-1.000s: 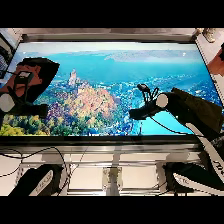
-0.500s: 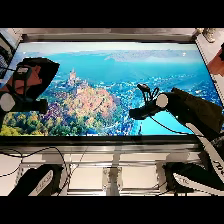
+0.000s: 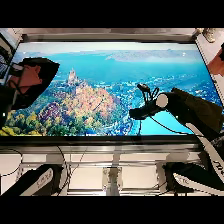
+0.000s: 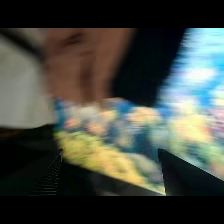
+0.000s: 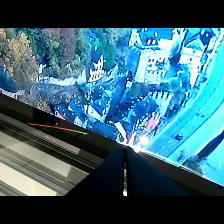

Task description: Fold the clothes and pants, and hang the long-sleeved shirts on hangers.

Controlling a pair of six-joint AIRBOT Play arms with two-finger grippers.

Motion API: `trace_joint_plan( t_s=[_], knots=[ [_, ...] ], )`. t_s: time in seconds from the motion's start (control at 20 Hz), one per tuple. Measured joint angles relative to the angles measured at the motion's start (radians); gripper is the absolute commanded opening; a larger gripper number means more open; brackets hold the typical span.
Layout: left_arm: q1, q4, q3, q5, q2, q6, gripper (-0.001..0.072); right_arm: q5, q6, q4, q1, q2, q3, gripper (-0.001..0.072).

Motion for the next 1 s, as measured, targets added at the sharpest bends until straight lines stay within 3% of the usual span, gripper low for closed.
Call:
trace_joint_plan(
  t_s=[0.3,0.6,0.8,1.0],
  knots=[
    [0.370,0.148,0.032,0.141,-0.238,-0.074,0.0685,0.003,0.000,0.017,0.000,0.000,0.000,0.0013],
    [0.482,0.137,0.211,0.212,-0.455,-0.095,0.0684,0.003,0.000,0.043,0.000,0.000,0.000,0.0013],
    [0.451,-0.001,0.362,0.235,-0.587,0.010,0.0682,0.002,0.000,0.085,0.000,0.000,0.000,0.0013],
    [0.420,-0.211,0.451,0.242,-0.669,0.183,0.0682,-0.006,0.001,0.127,0.000,0.000,0.000,0.0013]
  ],
)
